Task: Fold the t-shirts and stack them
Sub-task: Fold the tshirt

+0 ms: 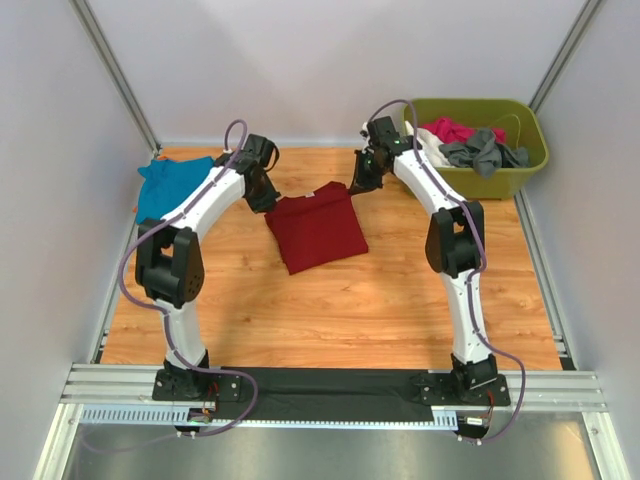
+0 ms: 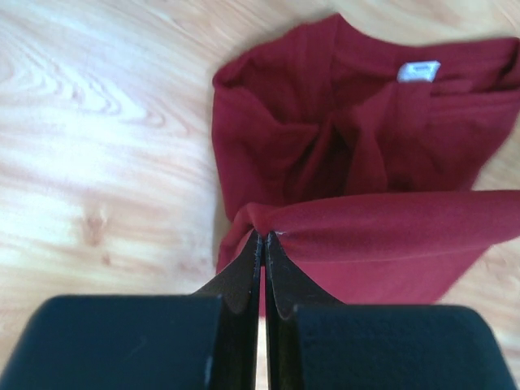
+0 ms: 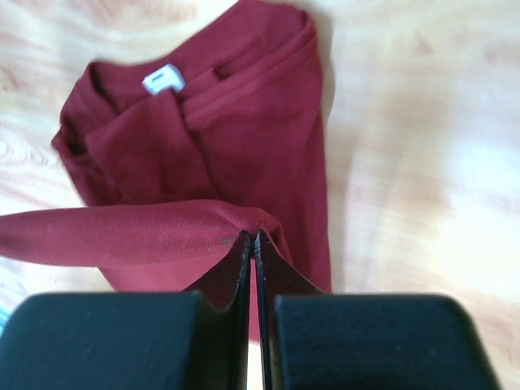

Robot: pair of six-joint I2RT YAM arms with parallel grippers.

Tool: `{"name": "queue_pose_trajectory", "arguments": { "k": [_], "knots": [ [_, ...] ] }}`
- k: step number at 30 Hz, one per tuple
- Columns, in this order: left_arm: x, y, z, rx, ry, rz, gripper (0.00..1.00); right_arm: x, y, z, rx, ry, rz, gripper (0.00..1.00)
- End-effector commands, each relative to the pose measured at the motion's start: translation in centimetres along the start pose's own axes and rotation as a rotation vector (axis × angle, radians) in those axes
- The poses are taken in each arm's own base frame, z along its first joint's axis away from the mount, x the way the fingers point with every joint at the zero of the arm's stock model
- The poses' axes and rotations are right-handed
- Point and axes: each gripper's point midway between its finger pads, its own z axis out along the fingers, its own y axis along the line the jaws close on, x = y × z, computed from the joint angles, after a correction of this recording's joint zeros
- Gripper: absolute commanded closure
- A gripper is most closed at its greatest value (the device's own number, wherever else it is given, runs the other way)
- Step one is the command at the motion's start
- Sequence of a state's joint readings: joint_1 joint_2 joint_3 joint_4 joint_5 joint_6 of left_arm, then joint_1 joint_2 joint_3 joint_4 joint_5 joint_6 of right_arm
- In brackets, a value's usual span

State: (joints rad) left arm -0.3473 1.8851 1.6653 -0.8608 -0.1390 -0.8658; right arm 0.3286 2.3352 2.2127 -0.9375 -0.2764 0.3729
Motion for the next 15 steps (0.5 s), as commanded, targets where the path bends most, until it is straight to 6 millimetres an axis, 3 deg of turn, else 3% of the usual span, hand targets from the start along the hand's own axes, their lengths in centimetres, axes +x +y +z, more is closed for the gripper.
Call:
{"name": "queue_pose_trajectory", "arguments": {
  "k": [1,5,6,7,8,9,10,11,12,15],
  "knots": [
    [-1.9,0.7,2.9,-0.038,-0.038,-0.034,1.0,-3.3,-0.6,2.1,-0.028,-0.097,-0.043,1.0],
    [-3.2,0.6,6.2,-0.041,-0.064,-0.02,0.99,-4.8,-0.4,4.2,-0.083,-0.145,-0.047,0.97],
    [-3.5,0.7,6.6,-0.045,-0.062,-0.018,0.98,-5.1,-0.3,4.4,-0.104,-0.15,-0.046,0.87],
    [-3.7,1.1,7.2,-0.063,-0.064,-0.016,0.94,-5.3,0.1,4.7,-0.142,-0.15,-0.047,0.7],
    [-4.6,1.1,7.2,-0.055,-0.085,-0.021,0.68,-5.9,0.6,4.6,-0.164,-0.17,-0.057,0.45],
    [-5.1,1.1,7.2,-0.039,-0.092,-0.013,0.49,-6.7,1.4,3.9,-0.202,-0.193,-0.069,0.29],
    [-5.5,0.6,7.1,-0.016,-0.104,-0.016,0.3,-6.9,1.7,3.5,-0.21,-0.199,-0.073,0.28],
    [-6.7,0.1,6.7,0.011,-0.136,-0.001,0.17,-7.6,2.1,2.8,-0.222,-0.227,-0.084,0.18],
    [-7.3,-0.2,6.3,0.022,-0.154,0.013,0.01,-8.2,2.5,2.0,-0.229,-0.251,-0.094,0.15],
    [-9.3,-1.5,4.0,0.074,-0.213,0.075,0.01,-10.0,4.3,-2.1,-0.252,-0.337,-0.121,0.15]
  ]
}}
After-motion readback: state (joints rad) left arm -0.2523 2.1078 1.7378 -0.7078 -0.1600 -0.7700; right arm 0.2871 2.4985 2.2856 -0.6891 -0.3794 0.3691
